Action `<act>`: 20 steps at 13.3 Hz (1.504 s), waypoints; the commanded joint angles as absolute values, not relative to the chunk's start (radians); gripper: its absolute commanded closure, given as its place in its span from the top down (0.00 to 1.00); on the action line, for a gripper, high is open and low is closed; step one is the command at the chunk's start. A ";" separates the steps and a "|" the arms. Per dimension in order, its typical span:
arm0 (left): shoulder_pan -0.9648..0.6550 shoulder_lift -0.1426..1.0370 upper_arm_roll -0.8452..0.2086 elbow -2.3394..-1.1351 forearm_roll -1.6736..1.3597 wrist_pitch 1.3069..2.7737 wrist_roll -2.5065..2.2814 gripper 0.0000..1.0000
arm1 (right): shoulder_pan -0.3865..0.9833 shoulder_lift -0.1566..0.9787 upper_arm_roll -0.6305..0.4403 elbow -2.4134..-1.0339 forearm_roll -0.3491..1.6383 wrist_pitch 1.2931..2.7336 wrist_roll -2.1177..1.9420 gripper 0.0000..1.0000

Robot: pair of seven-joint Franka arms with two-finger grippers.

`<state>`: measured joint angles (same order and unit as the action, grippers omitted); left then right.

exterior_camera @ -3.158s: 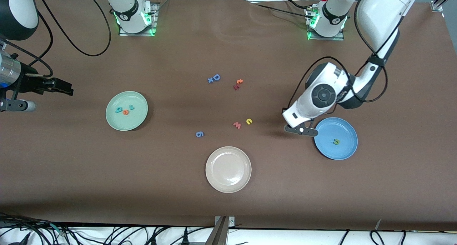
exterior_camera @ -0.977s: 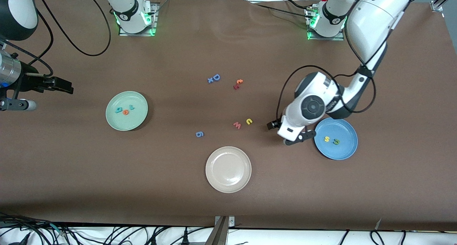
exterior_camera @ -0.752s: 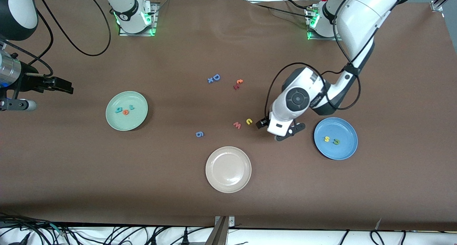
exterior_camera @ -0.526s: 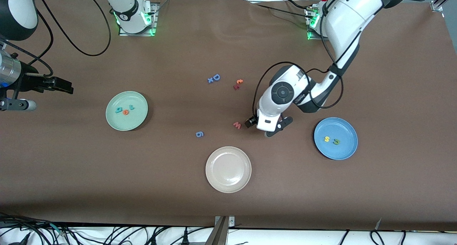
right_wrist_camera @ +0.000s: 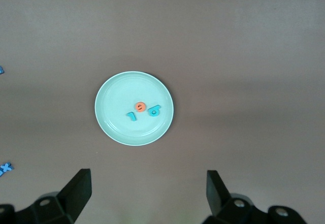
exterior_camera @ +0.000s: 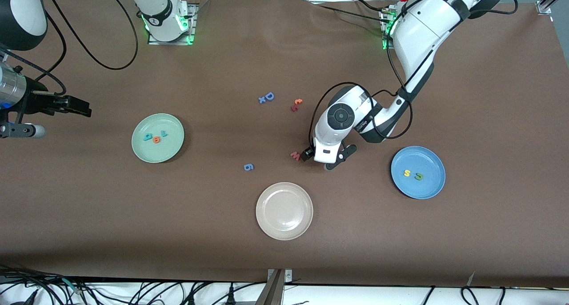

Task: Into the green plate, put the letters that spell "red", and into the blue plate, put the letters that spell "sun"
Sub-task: 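Lower the left gripper and grasp the yellow u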

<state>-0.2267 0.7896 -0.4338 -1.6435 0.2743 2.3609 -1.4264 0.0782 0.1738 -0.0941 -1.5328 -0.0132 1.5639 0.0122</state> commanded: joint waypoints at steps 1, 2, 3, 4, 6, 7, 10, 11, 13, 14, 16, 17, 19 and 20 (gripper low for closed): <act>-0.291 0.805 -0.390 -1.615 0.307 2.368 -1.480 0.99 | 0.075 0.156 -0.092 -1.548 -0.025 1.559 -0.006 1.00; -0.291 0.813 -0.388 -1.615 0.308 2.370 -1.488 0.99 | 0.075 0.156 -0.092 -1.548 -0.025 1.559 -0.006 1.00; -0.302 0.816 -0.387 -1.615 0.310 2.370 -1.497 0.99 | 0.075 0.156 -0.092 -1.548 -0.025 1.559 -0.006 1.00; -0.307 0.816 -0.387 -1.615 0.310 2.370 -1.500 0.99 | 0.075 0.156 -0.092 -1.548 -0.025 1.559 -0.008 1.00; -0.307 0.818 -0.385 -1.615 0.310 2.391 -1.499 0.99 | 0.075 0.158 -0.092 -1.548 -0.025 1.559 -0.008 1.00; -0.307 0.819 -0.379 -1.615 0.310 2.395 -1.499 0.98 | 0.075 0.156 -0.092 -1.548 -0.025 1.559 -0.008 1.00; -0.307 0.822 -0.371 -1.615 0.313 2.395 -1.486 0.95 | 0.074 0.158 -0.092 -1.548 -0.025 1.559 -0.008 1.00; -0.307 0.824 -0.370 -1.615 0.316 2.395 -1.486 0.94 | 0.074 0.158 -0.092 -1.548 -0.025 1.559 -0.009 1.00; -0.307 0.824 -0.371 -1.615 0.325 2.396 -1.488 0.90 | 0.074 0.158 -0.092 -1.548 -0.025 1.559 -0.009 1.00; -0.307 0.824 -0.371 -1.615 0.327 2.395 -1.489 0.88 | 0.074 0.158 -0.092 -1.548 -0.025 1.559 -0.009 1.00; -0.307 0.824 -0.370 -1.615 0.328 2.395 -1.489 0.78 | 0.074 0.158 -0.094 -1.548 -0.025 1.559 -0.009 1.00; -0.307 0.824 -0.370 -1.615 0.330 2.396 -1.488 0.72 | 0.074 0.158 -0.092 -1.548 -0.025 1.559 -0.009 1.00; -0.307 0.824 -0.371 -1.615 0.353 2.396 -1.494 0.60 | 0.074 0.158 -0.094 -1.548 -0.025 1.559 -0.009 1.00; -0.308 0.824 -0.371 -1.615 0.354 2.395 -1.497 0.56 | 0.074 0.158 -0.092 -1.548 -0.025 1.559 -0.009 1.00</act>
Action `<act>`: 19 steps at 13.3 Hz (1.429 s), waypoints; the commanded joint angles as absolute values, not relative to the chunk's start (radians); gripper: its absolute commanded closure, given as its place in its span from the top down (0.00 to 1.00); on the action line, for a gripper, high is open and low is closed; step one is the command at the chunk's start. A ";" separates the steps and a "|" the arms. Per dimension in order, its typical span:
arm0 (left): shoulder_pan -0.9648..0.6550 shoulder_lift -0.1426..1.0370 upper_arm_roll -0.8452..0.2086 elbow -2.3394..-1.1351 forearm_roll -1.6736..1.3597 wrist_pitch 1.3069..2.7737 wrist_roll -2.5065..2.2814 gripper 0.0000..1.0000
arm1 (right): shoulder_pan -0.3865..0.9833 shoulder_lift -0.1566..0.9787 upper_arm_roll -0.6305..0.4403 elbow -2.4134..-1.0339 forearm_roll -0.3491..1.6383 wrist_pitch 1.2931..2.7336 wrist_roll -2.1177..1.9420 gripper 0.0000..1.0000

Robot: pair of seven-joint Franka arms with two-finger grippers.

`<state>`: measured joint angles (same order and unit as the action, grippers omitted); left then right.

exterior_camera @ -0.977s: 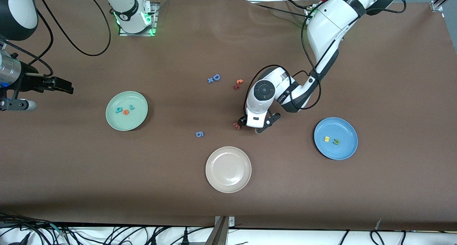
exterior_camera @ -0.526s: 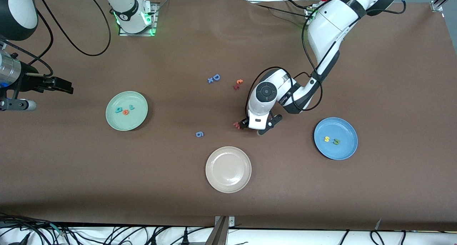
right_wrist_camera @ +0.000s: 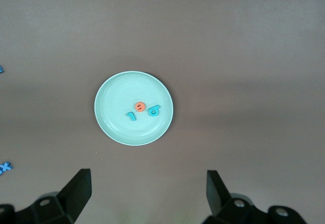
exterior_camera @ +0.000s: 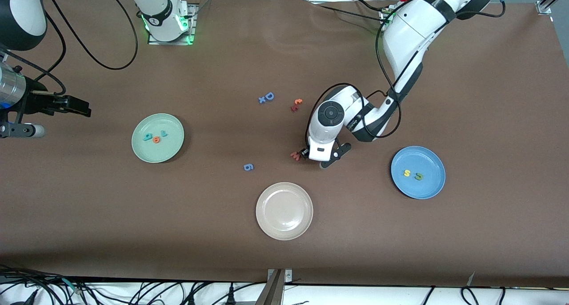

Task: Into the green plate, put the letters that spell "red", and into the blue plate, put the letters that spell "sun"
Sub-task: 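Lower the left gripper and grasp the yellow u, then carry the yellow u with the left gripper to the blue plate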

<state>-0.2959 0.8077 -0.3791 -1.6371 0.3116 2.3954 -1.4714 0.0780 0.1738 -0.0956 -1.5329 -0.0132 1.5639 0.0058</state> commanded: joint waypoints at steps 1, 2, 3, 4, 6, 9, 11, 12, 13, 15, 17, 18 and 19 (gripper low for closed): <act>-0.308 0.824 -0.371 -1.615 0.356 2.395 -1.497 0.51 | 0.074 0.158 -0.092 -1.548 -0.025 1.559 -0.009 1.00; -0.308 0.824 -0.371 -1.615 0.356 2.396 -1.496 0.46 | 0.074 0.158 -0.092 -1.548 -0.025 1.559 -0.009 1.00; -0.308 0.825 -0.371 -1.615 0.357 2.395 -1.497 0.42 | 0.074 0.158 -0.094 -1.548 -0.025 1.559 -0.009 1.00; -0.308 0.825 -0.371 -1.615 0.356 2.395 -1.497 0.42 | 0.074 0.158 -0.094 -1.548 -0.025 1.559 -0.009 1.00; -0.310 0.825 -0.371 -1.615 0.357 2.395 -1.497 0.40 | 0.074 0.158 -0.092 -1.548 -0.025 1.559 -0.009 1.00; -0.331 0.825 -0.370 -1.615 0.354 2.395 -1.496 0.29 | 0.074 0.158 -0.094 -1.548 -0.025 1.559 -0.009 1.00; -0.331 0.825 -0.370 -1.615 0.354 2.395 -1.496 0.23 | 0.074 0.158 -0.094 -1.548 -0.025 1.559 -0.009 1.00; -0.331 0.824 -0.370 -1.615 0.356 2.395 -1.496 0.23 | 0.074 0.158 -0.092 -1.548 -0.025 1.559 -0.009 1.00; -0.331 0.825 -0.370 -1.615 0.354 2.395 -1.496 0.22 | 0.074 0.158 -0.094 -1.548 -0.025 1.559 -0.009 1.00; -0.331 0.824 -0.370 -1.615 0.356 2.395 -1.494 0.15 | 0.074 0.158 -0.094 -1.548 -0.025 1.559 -0.009 1.00; -0.318 0.824 -0.370 -1.615 0.359 2.393 -1.474 0.14 | 0.074 0.158 -0.094 -1.548 -0.025 1.559 -0.009 1.00; -0.302 0.816 -0.368 -1.612 0.356 2.385 -1.415 0.13 | 0.072 0.158 -0.094 -1.548 -0.025 1.559 -0.009 1.00; -0.276 0.808 -0.368 -1.612 0.345 2.375 -1.354 0.13 | 0.072 0.158 -0.094 -1.548 -0.025 1.559 -0.009 1.00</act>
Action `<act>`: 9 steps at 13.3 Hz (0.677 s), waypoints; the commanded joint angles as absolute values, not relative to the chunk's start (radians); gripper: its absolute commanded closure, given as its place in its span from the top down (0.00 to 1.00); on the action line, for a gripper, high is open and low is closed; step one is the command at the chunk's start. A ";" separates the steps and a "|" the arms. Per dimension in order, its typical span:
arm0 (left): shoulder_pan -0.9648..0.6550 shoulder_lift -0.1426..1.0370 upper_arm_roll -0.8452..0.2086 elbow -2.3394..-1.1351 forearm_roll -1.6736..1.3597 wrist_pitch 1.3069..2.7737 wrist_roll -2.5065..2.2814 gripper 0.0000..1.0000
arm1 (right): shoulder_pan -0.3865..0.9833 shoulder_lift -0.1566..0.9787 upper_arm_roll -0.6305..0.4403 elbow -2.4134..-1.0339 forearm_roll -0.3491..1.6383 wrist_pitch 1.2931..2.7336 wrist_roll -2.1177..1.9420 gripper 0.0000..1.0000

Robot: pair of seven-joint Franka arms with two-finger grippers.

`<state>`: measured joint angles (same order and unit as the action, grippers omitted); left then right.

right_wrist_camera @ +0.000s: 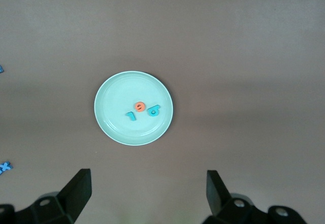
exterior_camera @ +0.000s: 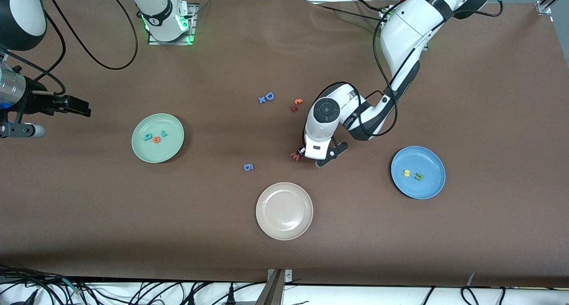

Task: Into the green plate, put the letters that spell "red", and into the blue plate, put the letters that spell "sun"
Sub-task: 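Carry the yellow u with the left gripper to the blue plate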

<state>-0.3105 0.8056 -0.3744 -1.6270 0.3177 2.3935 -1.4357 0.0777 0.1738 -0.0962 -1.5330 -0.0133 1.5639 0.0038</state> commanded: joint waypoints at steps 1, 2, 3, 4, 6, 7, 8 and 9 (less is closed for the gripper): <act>-0.255 0.799 -0.370 -1.612 0.354 2.343 -1.300 0.13 | 0.072 0.158 -0.094 -1.548 -0.025 1.559 -0.009 1.00; -0.241 0.790 -0.371 -1.611 0.353 2.314 -1.248 0.13 | 0.072 0.158 -0.094 -1.548 -0.025 1.559 -0.009 1.00; -0.224 0.772 -0.371 -1.612 0.353 2.289 -1.192 0.13 | 0.072 0.158 -0.094 -1.548 -0.025 1.559 -0.009 1.00; -0.195 0.755 -0.371 -1.612 0.354 2.257 -1.117 0.13 | 0.072 0.158 -0.094 -1.548 -0.025 1.559 -0.009 1.00; -0.140 0.712 -0.373 -1.614 0.353 2.197 -0.958 0.13 | 0.072 0.158 -0.094 -1.548 -0.025 1.559 -0.009 1.00; -0.108 0.698 -0.373 -1.614 0.353 2.178 -0.878 0.13 | 0.072 0.158 -0.094 -1.548 -0.025 1.559 -0.009 1.00; -0.080 0.693 -0.371 -1.612 0.353 2.175 -0.798 0.13 | 0.072 0.158 -0.094 -1.548 -0.025 1.559 -0.011 1.00; -0.046 0.690 -0.373 -1.612 0.353 2.175 -0.732 0.13 | 0.071 0.158 -0.094 -1.548 -0.025 1.559 -0.011 1.00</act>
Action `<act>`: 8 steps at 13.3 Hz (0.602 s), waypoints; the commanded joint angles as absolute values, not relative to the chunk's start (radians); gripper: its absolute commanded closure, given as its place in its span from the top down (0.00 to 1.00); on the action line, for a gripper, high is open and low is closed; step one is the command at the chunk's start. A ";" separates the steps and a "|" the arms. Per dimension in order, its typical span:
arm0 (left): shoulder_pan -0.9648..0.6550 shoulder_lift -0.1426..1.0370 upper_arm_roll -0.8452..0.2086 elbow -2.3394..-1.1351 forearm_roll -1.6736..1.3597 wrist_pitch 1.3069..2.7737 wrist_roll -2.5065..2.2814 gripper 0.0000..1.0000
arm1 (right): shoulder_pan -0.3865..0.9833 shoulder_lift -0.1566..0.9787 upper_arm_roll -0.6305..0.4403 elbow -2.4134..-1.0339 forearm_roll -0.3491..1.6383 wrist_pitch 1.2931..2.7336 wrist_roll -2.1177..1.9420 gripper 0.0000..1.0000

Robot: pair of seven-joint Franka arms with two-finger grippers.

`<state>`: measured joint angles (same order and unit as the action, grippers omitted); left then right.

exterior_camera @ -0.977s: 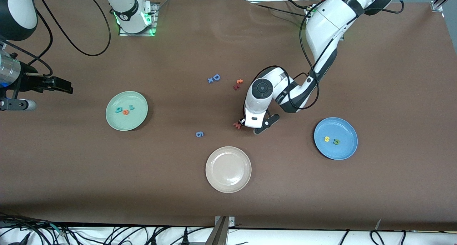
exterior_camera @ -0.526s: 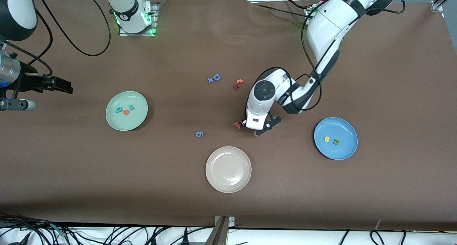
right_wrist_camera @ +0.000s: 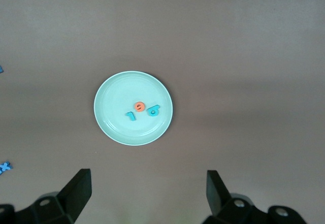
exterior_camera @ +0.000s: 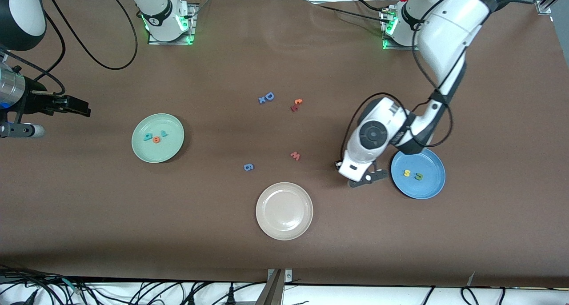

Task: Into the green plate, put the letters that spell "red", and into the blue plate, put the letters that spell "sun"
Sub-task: 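Carry the yellow u with the left gripper to the blue plate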

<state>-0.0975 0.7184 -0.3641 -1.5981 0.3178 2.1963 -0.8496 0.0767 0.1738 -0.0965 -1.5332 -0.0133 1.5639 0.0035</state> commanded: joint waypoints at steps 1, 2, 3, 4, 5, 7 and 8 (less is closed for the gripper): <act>-0.019 0.686 -0.373 -1.612 0.353 2.172 -0.669 0.13 | 0.071 0.158 -0.094 -1.548 -0.025 1.559 -0.011 1.00; -0.002 0.684 -0.371 -1.611 0.353 2.158 -0.623 0.14 | 0.071 0.158 -0.094 -1.548 -0.025 1.559 -0.011 1.00; 0.015 0.667 -0.373 -1.612 0.353 2.146 -0.588 0.14 | 0.071 0.158 -0.094 -1.548 -0.025 1.559 -0.011 1.00; 0.029 0.658 -0.373 -1.612 0.354 2.119 -0.550 0.14 | 0.071 0.158 -0.094 -1.548 -0.025 1.559 -0.011 1.00; 0.049 0.646 -0.371 -1.614 0.354 2.100 -0.504 0.15 | 0.071 0.158 -0.094 -1.548 -0.025 1.559 -0.011 1.00; 0.098 0.644 -0.371 -1.615 0.354 2.095 -0.412 0.18 | 0.071 0.158 -0.094 -1.548 -0.025 1.559 -0.011 1.00; 0.119 0.646 -0.371 -1.617 0.354 2.094 -0.366 0.22 | 0.071 0.158 -0.094 -1.548 -0.025 1.559 -0.011 1.00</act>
